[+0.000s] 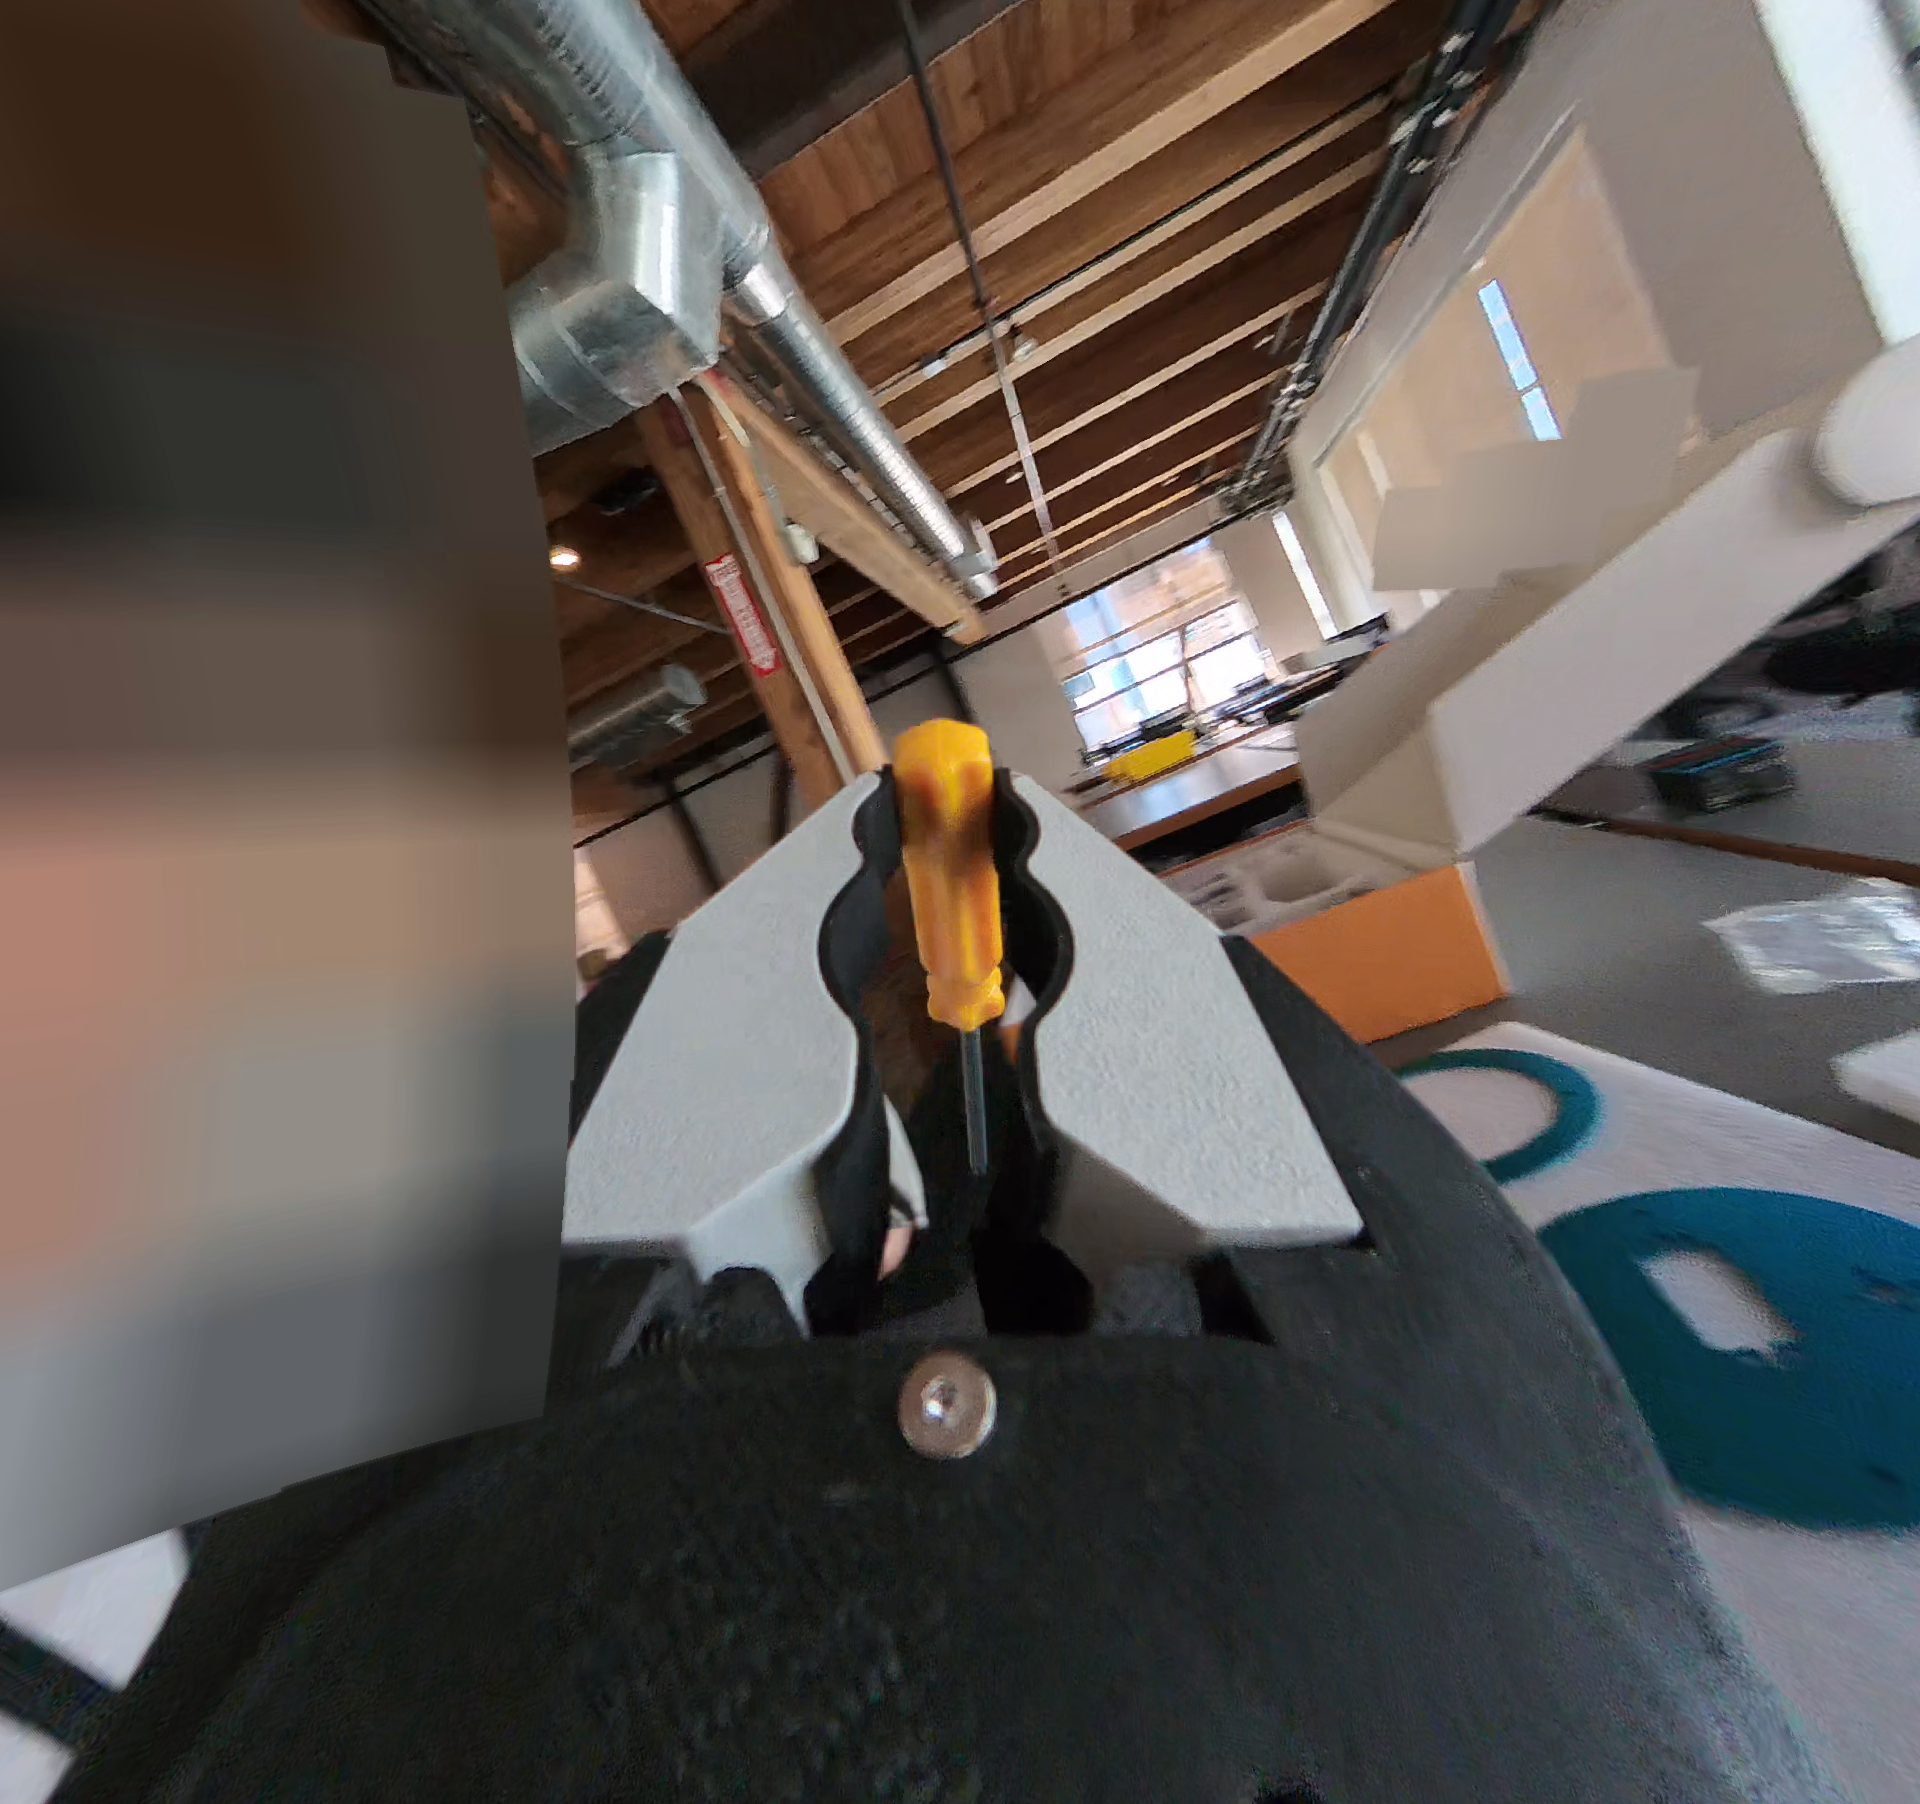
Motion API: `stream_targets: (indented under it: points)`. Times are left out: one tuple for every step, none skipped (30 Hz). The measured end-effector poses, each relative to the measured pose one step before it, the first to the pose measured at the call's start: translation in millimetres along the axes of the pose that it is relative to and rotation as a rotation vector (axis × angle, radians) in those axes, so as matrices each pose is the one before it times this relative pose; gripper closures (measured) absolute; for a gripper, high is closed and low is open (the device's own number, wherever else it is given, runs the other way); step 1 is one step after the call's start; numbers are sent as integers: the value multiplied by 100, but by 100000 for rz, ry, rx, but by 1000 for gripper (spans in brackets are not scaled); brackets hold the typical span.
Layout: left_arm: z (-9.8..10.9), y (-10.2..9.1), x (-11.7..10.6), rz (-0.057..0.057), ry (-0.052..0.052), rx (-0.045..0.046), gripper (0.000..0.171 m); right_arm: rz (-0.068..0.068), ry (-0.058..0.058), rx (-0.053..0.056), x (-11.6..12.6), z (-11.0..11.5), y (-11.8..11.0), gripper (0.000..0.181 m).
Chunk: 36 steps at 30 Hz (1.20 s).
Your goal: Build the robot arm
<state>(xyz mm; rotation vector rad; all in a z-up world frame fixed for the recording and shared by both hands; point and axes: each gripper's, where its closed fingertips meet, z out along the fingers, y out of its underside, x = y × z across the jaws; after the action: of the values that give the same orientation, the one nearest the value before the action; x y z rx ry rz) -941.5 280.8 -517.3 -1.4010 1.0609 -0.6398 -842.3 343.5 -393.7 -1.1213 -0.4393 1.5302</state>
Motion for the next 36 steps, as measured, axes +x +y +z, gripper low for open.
stream_targets:
  points:
    - [97, 949, -257, 1270, -2818, -3752, 171, -4672, 5410, 2310, 1287, -789, 316, 166]
    - [104, 784, -50, 1296, -1776, -3392, 171, -364, 4197, 1102, 1290, -681, 618, 165]
    - [101, 631, 136, 515, -598, -3089, 171, 2371, 1914, 94, 1074, -557, 761, 165]
    - [91, 548, 259, -203, 319, -2861, 171, 3335, -195, 477, 738, -462, 593, 165]
    - [71, 423, 338, -1059, 1030, -2277, 171, 2768, -1797, 1377, 366, -453, 292, 166]
    - [61, 279, 406, -1958, 1593, -1384, 171, 1427, -1008, 1929, 273, -494, 46, 165]
    - [32, 156, 259, -2786, 850, -621, 171, -1364, 1460, 3906, 358, -566, -334, 165]
    - [27, 20, 172, -2809, 336, 484, 169, -4608, 3283, 5900, 289, -576, -576, 166]
    - [14, -90, 264, -2219, 971, 1443, 167, -6170, 2830, 5485, 34, -389, -474, 166]
    - [36, -107, 319, -1609, 1285, 1543, 168, -4852, 2747, 3615, -31, -164, -151, 165]
    - [71, -26, 160, -1250, 403, 546, 168, -5363, 7048, 4889, 402, -261, -341, 165]
    - [66, -4, -7, -704, -648, 22, 168, -6700, 8792, 7122, 485, -491, -639, 166]
    - [37, -36, 15, -143, -428, -189, 169, -6011, 8494, 5876, 456, -523, -433, 166]
    - [36, -42, 46, 89, 5, -648, 169, -5172, 7021, 3215, 337, -298, -241, 166]
    - [18, -151, 11, 252, -220, -140, 169, -5140, 2394, -616, -195, 102, -330, 166]
    - [-14, -322, -25, -41, -399, 864, 170, -5700, 837, 176, -404, 256, -330, 166]
    - [-17, -392, 118, -542, 588, 1292, 171, -4741, 1171, -1504, -301, 315, 198, 166]
    - [20, -331, 201, -649, 1333, 1069, 171, -2186, 562, -4055, -284, 301, 713, 166]
    - [60, -173, 34, -498, 450, 61, 171, -1741, -806, -3117, -350, 199, 551, 166]
    - [65, -27, -30, -53, -117, -583, 171, -863, -1414, -657, -322, 54, 97, 166]
    - [51, 79, -42, 328, -412, -619, 171, 243, -993, 1034, -155, -62, -167, 166]
    - [78, 199, 37, 363, -57, -665, 171, 717, -1151, 916, -141, -48, -141, 166]
    - [160, 412, 273, -209, 1436, -1421, 169, 674, -1164, 116, -124, 3, -41, 166]
    - [241, 729, 659, -405, 3968, -3164, 163, 576, -667, -12, -64, 12, 33, 166]
    - [261, 1130, 711, 200, 4408, -5817, 159, 766, -1140, 415, -118, -1, -2, 166]
    - [219, 1300, 333, 1329, 1817, -7405, 161, 882, -1989, 264, -254, 1, -6, 166]
    - [134, 1121, 28, 2028, -511, -7099, 158, 736, -1900, -12, -249, 12, 23, 166]
    - [96, 864, 119, 2750, -430, -5176, 155, 750, -956, -230, -118, -2, 53, 166]
    - [99, 539, 317, 2580, 558, -3371, 155, 833, -1137, -222, -169, -35, -2, 166]
    - [149, 227, 368, 2353, 795, -1949, 154, 750, -2092, 184, -356, -67, -103, 166]
    - [215, 39, 300, 2486, 640, -1443, 154, 334, -2086, 904, -413, -119, -207, 166]
    - [246, -70, 230, 3271, 601, -1517, 155, -106, -1029, 612, -278, -118, -139, 166]
    - [299, -286, 25, 3771, -225, -500, 157, -512, -693, -76, -201, -78, -5, 166]
    - [393, -437, -212, 3073, -991, 417, 158, -549, -909, -526, -174, -31, 58, 166]
    - [471, -341, -257, 1238, -271, -188, 162, -211, -455, -488, -97, -12, 64, 166]
    - [542, -90, -2, -775, 1906, -1813, 163, -106, -330, 6, -85, -41, -3, 166]
